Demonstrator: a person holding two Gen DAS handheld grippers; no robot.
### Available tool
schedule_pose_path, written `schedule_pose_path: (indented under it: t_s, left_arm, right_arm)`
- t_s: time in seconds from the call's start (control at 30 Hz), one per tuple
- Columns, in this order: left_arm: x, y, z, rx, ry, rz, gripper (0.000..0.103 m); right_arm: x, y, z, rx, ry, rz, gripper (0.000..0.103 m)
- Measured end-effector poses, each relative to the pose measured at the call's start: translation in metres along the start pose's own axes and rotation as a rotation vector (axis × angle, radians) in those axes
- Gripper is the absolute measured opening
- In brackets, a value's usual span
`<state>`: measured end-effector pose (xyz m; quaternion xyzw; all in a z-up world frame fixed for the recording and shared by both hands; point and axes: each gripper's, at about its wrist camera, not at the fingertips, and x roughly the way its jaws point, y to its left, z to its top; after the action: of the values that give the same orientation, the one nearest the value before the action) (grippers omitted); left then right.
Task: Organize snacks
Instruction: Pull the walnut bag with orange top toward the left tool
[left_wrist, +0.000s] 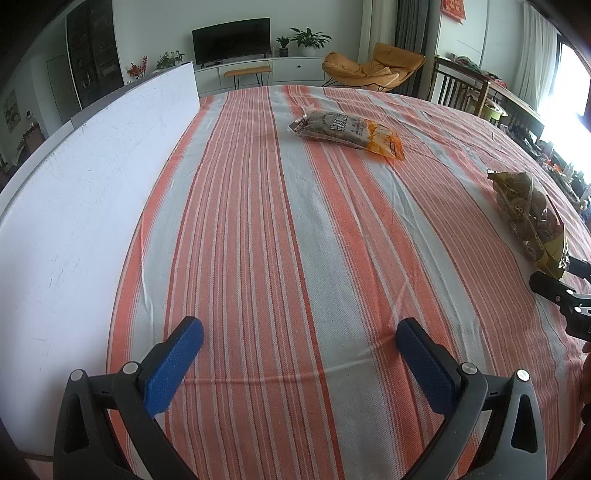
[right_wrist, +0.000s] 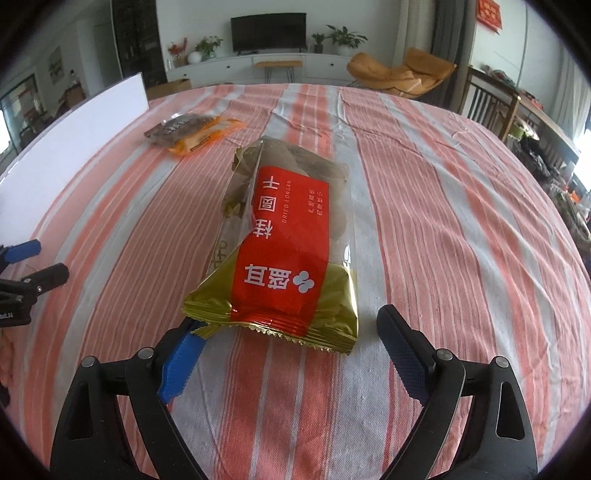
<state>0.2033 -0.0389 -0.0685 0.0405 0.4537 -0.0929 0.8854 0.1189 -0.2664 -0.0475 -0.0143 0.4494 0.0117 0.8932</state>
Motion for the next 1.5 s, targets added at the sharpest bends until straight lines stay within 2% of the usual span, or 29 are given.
schedule_pose_path:
  t_s: [0.8, 0.9, 0.93, 1.0, 1.03, 1.13, 1.23, 1.3, 1.37, 1.5]
  left_arm:
    - [0.000, 0.000, 0.000, 0.005, 0.003, 0.004, 0.103]
    - [0.004, -0.004, 0.010, 0.066, 0.104, -0.034, 0.103]
    - [0.005, -0.008, 0.019, 0.105, 0.153, -0.062, 0.103]
    - [-0.004, -0.018, 0.044, 0.194, 0.143, -0.090, 0.103]
    - [-0.008, -0.023, 0.056, 0.240, 0.127, -0.085, 0.103]
    - [-0.013, -0.050, 0.102, 0.470, 0.092, -0.044, 0.103]
    - [0.011, -0.067, 0.153, 0.602, 0.132, -0.015, 0.103]
    - [0.033, -0.066, 0.180, 0.600, 0.160, 0.022, 0.103]
    - [0.064, -0.064, 0.213, 0.549, 0.179, 0.069, 0.103]
    - [0.110, -0.067, 0.246, 0.465, 0.213, 0.047, 0.103]
  right_arm:
    - [0.000, 0.000, 0.000, 0.000, 0.000, 0.000, 0.092]
    - [0.000, 0.000, 0.000, 0.001, 0.000, 0.000, 0.092]
    - [0.000, 0.000, 0.000, 0.001, 0.000, 0.000, 0.092]
    - [0.000, 0.000, 0.000, 0.001, 0.000, 0.001, 0.092]
    - [0.000, 0.000, 0.000, 0.001, 0.000, 0.000, 0.092]
    - [0.000, 0.000, 0.000, 0.002, 0.001, 0.003, 0.093]
    - [0.000, 0.000, 0.000, 0.002, 0.001, 0.007, 0.094]
    - [0.001, 0.001, 0.000, 0.003, 0.002, 0.009, 0.094]
    - [0.001, 0.000, 0.001, 0.003, 0.002, 0.010, 0.094]
    - [0.001, 0.000, 0.000, 0.003, 0.003, 0.009, 0.094]
